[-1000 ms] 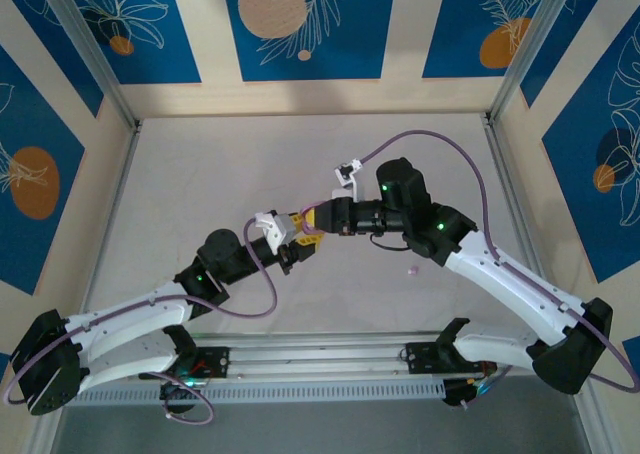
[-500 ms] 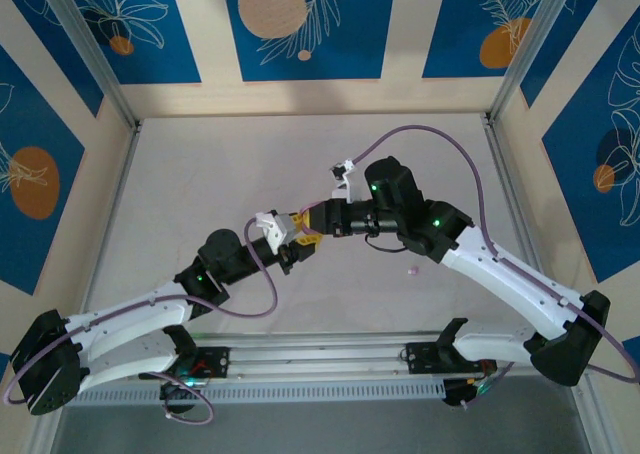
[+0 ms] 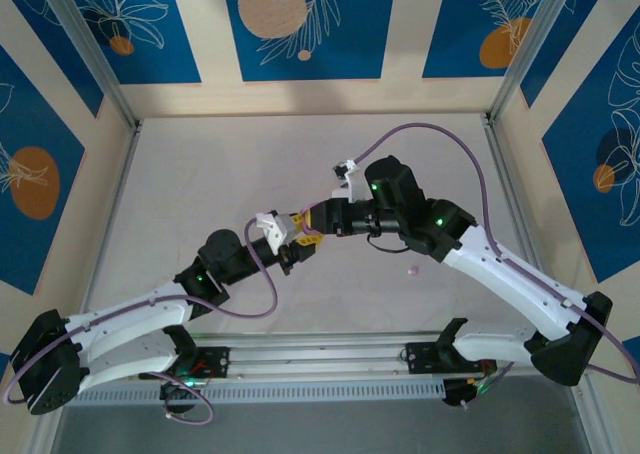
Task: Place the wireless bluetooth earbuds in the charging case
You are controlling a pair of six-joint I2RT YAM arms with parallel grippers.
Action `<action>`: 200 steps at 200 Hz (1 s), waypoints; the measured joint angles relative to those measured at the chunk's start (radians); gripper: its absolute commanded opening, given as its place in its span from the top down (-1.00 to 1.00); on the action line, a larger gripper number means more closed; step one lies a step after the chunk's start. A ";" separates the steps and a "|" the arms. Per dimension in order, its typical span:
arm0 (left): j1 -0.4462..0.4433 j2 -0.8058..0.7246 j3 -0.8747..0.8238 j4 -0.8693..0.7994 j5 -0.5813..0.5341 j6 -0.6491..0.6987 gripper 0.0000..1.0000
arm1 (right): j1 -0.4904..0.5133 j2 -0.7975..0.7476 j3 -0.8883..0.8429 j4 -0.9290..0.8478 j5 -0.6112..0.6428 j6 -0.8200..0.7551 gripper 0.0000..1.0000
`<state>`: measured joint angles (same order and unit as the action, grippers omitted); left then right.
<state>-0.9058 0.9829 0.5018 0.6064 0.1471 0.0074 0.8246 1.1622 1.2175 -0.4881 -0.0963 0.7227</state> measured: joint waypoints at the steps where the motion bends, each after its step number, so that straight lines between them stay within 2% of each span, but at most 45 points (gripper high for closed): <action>1: 0.000 0.000 0.000 0.000 0.000 0.000 0.40 | 0.000 -0.001 0.000 0.000 -0.001 -0.002 0.20; 25: 0.000 -0.015 0.000 0.008 -0.009 0.000 0.40 | 0.000 -0.046 -0.004 0.005 -0.027 -0.025 0.17; 53: 0.000 -0.040 -0.003 0.010 -0.016 0.000 0.40 | 0.000 -0.182 -0.047 0.040 -0.030 -0.055 0.17; 78: 0.000 -0.058 -0.010 0.010 -0.018 0.000 0.39 | -0.013 -0.299 -0.086 0.049 0.033 -0.070 0.19; 98: 0.000 -0.070 -0.010 0.008 -0.018 0.000 0.40 | -0.061 -0.359 -0.116 0.022 0.112 -0.066 0.19; 119: 0.000 -0.083 -0.010 0.006 -0.018 -0.001 0.40 | -0.155 -0.387 -0.148 -0.055 0.196 -0.031 0.19; 135: 0.000 -0.092 -0.010 0.002 -0.017 -0.002 0.40 | -0.270 -0.387 -0.189 -0.109 0.209 0.006 0.18; 170: 0.000 -0.105 -0.010 -0.006 -0.010 -0.016 0.39 | -0.521 -0.363 -0.336 -0.185 0.144 0.087 0.05; 186: 0.000 -0.109 -0.010 -0.011 -0.006 -0.024 0.39 | -0.598 -0.344 -0.403 -0.208 0.117 0.117 -0.07; 200: 0.000 -0.110 -0.010 -0.013 0.000 -0.032 0.40 | -0.648 -0.325 -0.465 -0.215 0.105 0.138 -0.08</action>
<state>-0.9062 0.8730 0.4915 0.5934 0.1467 -0.0242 0.1768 0.8375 0.7528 -0.7033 0.0082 0.8604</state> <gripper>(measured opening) 0.332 0.536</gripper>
